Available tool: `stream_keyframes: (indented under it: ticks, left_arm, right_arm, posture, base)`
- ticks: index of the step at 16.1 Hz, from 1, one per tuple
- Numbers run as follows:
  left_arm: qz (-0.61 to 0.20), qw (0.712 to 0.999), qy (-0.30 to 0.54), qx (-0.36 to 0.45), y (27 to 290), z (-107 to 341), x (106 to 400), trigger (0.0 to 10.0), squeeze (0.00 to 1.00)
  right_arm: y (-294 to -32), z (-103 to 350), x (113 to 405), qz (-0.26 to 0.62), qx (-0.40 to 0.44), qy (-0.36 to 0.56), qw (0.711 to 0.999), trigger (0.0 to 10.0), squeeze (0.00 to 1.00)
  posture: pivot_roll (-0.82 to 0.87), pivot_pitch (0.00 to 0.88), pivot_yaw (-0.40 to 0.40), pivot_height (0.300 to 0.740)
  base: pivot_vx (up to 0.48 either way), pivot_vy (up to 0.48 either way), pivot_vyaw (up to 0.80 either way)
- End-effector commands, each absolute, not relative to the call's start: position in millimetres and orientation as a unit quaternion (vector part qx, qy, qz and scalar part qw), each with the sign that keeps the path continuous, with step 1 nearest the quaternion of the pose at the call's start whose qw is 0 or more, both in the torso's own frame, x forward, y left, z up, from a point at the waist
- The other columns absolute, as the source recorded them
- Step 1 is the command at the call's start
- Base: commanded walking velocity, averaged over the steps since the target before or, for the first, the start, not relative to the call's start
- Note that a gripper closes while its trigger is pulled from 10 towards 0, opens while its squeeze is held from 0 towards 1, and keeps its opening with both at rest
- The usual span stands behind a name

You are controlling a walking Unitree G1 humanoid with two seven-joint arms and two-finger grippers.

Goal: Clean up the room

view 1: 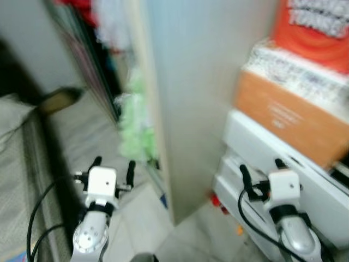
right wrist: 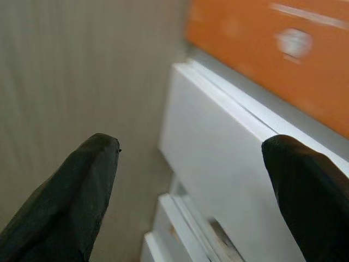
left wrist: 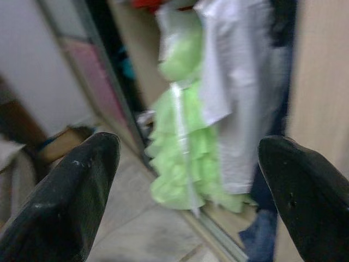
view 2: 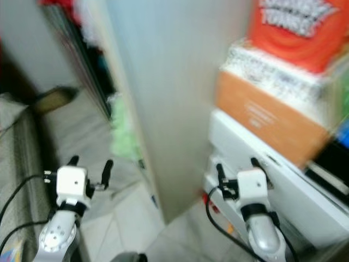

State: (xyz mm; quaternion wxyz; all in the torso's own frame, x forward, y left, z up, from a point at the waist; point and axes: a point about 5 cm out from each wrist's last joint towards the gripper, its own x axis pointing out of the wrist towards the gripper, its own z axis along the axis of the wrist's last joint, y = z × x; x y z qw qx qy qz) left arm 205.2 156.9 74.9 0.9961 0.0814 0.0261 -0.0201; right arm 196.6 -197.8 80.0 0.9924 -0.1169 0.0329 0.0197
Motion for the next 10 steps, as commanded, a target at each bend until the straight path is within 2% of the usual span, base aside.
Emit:
stream_keyframes:
  ticks: [1, 10]
  left_arm:
    - [-0.007, 0.995, 0.026, 0.093, 164.3, 75.5, 206.1, 10.0, 0.0]
    - [-0.008, 0.995, 0.029, 0.099, 162.1, 73.4, 209.3, 10.0, 0.0]
  right_arm:
    - [-193.8, 81.0, 199.5, 0.026, -0.11, 0.027, 0.993, 10.0, 0.0]
    - [-195.0, 79.2, 196.5, 0.029, -0.113, 0.03, 0.993, 10.0, 0.0]
  posture:
    - [-0.08, 0.036, 0.017, 0.74]
    - [-0.09, 0.038, 0.02, 0.74]
  base:
    - [0.0, 0.0, 0.8]
    - [0.0, 0.0, 0.8]
